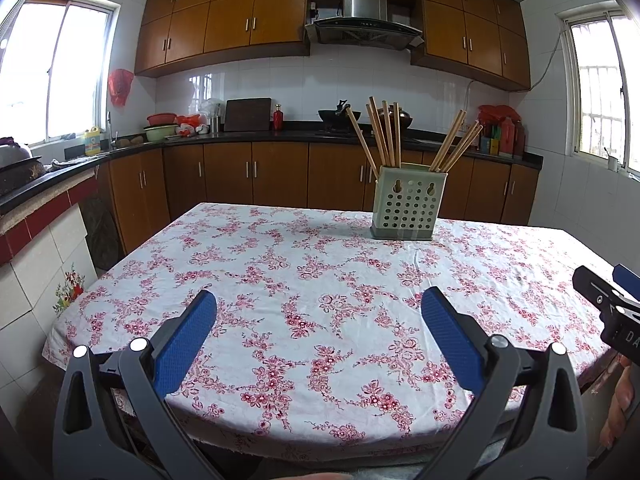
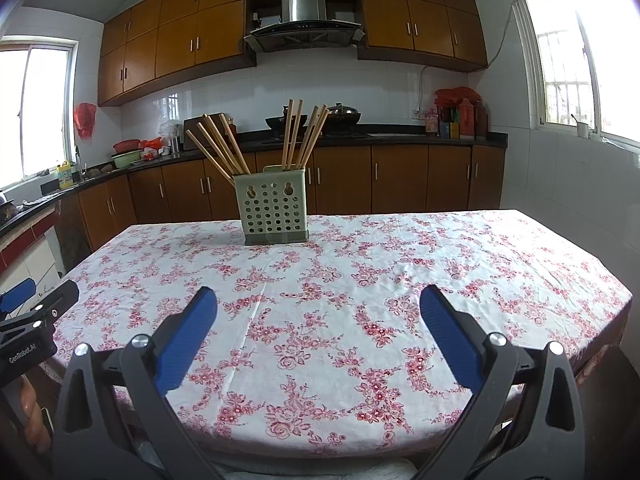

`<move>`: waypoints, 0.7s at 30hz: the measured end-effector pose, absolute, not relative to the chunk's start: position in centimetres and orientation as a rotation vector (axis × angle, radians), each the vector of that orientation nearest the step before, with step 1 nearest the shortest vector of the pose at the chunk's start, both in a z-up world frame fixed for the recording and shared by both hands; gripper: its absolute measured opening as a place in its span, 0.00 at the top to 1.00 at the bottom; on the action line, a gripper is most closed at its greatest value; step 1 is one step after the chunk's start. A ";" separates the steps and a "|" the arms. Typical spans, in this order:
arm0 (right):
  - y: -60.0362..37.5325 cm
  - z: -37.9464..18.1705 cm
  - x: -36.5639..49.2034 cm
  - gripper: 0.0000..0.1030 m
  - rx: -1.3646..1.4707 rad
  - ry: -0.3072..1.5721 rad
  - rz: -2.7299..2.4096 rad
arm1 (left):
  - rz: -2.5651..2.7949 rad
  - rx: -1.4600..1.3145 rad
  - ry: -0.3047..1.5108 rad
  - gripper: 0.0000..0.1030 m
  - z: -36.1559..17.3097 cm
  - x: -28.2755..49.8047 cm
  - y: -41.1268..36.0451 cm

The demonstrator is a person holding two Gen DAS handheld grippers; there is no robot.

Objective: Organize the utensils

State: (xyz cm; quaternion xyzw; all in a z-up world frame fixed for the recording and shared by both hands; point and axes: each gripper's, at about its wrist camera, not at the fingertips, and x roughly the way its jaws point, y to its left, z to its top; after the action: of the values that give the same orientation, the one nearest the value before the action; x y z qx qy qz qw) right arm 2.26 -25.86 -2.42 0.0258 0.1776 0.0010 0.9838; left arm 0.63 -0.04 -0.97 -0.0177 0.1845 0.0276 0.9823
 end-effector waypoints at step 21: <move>-25.9 -2.5 2.3 0.04 0.054 0.360 0.000 | 0.054 -0.036 0.373 0.02 -1.0 0.6 -0.1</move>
State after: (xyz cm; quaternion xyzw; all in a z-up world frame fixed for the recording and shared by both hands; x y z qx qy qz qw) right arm 2.27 -25.90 -2.49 0.0270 0.1788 -0.0002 0.9835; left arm 0.63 -0.06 -1.00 -0.0180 0.1855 0.0270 0.9821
